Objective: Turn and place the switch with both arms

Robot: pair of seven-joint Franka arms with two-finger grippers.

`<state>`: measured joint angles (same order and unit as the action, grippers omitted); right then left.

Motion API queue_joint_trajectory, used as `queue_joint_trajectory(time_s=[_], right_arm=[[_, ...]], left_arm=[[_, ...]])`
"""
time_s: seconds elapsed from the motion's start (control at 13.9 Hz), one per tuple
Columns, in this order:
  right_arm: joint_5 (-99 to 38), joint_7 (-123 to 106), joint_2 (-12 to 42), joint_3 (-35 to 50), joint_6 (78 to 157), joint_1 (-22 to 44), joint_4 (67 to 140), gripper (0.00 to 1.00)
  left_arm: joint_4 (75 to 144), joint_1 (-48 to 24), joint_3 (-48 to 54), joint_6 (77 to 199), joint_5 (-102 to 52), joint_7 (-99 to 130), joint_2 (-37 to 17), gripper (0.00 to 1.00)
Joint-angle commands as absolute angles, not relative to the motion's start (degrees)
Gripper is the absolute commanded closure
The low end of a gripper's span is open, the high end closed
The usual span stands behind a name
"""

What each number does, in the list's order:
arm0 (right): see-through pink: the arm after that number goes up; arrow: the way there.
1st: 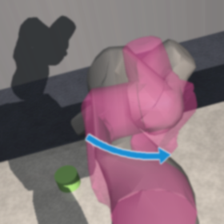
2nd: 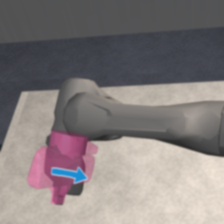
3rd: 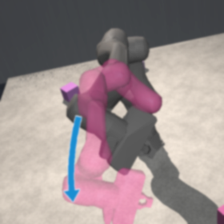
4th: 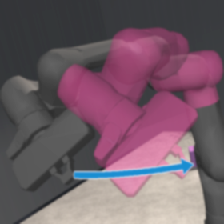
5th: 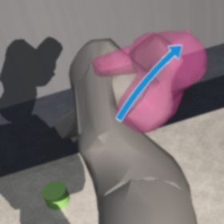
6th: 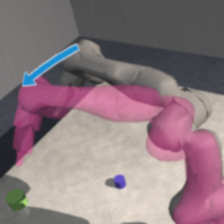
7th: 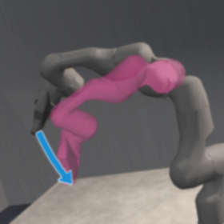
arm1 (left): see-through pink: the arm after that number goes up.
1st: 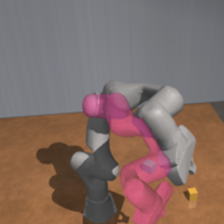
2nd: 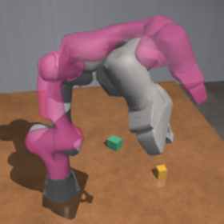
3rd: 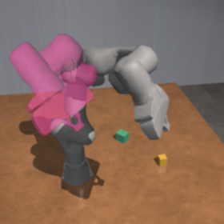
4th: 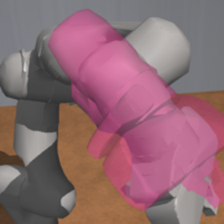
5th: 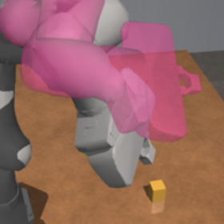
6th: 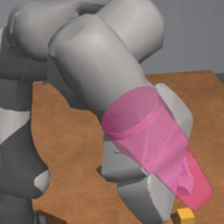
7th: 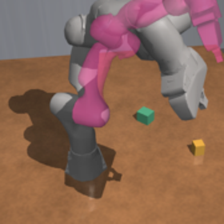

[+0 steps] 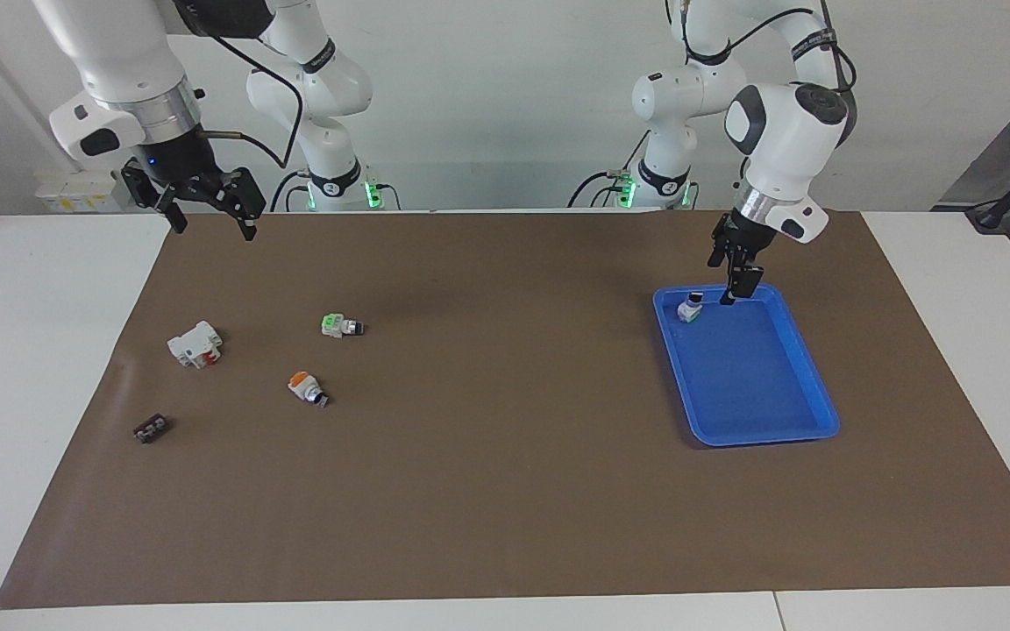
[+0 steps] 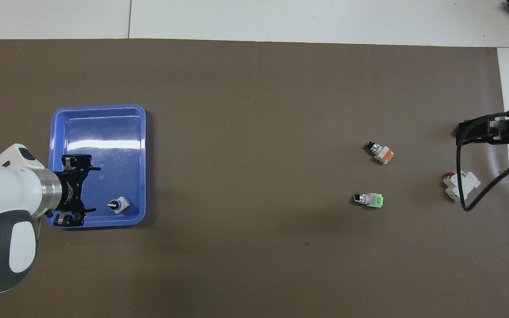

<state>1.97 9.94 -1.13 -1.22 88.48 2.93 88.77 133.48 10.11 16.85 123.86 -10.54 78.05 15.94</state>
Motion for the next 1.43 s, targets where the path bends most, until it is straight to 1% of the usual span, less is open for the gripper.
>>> queue_joint_trajectory(time_s=[0.0, 0.14, 0.36, 0.43, 0.57, 0.65, 0.79, 0.93, 1.15, 1.22, 1.36], right_arm=[[0.5, 10.9, -1.9, -0.5, 86.2, 2.1, 88.8, 0.00], [0.5, 11.0, -2.3, -0.5, 85.4, 2.2, 88.8, 0.00], [0.5, 11.0, -2.5, -0.6, 84.7, 2.1, 88.8, 0.00], [0.5, 11.0, -2.5, -0.6, 84.9, 2.2, 88.8, 0.00], [0.5, 11.0, -2.8, -0.6, 85.4, 2.3, 89.4, 0.00], [0.5, 11.0, -2.8, -0.6, 85.4, 2.4, 89.4, 0.00], [0.5, 10.6, -2.9, -0.6, 85.3, 2.2, 89.6, 0.00], [0.5, 10.5, -2.9, -0.8, 85.2, 2.1, 89.6, 0.00], [0.5, 10.5, -3.0, -0.7, 85.3, 2.2, 89.5, 0.00], [0.5, 10.3, -3.0, -0.7, 85.3, 2.2, 89.5, 0.00], [0.5, 10.3, -3.3, -0.7, 85.3, 2.2, 89.5, 0.00]], left_arm=[[128.9, 9.6, 16.5, 120.2, -9.1, 66.9, 15.8, 0.00], [126.1, 9.5, 16.4, 120.0, -7.0, 56.9, 15.1, 0.00], [123.5, 8.4, 15.7, 119.8, -5.7, 31.5, 14.5, 0.00], [122.9, 7.7, 14.0, 119.6, -5.7, 22.7, 14.4, 0.00], [120.3, 4.8, 8.6, 119.0, -5.7, 12.3, 14.0, 0.00], [117.8, 3.5, 6.1, 118.7, -5.3, 9.7, 12.3, 0.00], [110.3, 0.6, 2.5, 114.5, -1.5, 6.5, 8.9, 0.00], [102.7, 0.0, 1.8, 109.7, 2.2, 4.4, 5.5, 0.00], [90.7, -0.7, 1.8, 101.3, 2.6, 1.0, 0.2, 0.00], [87.7, -1.7, 1.8, 98.2, 2.7, -1.5, -1.0, 0.00], [86.8, -3.3, 0.4, 95.5, 2.5, -4.7, -0.4, 0.00]])
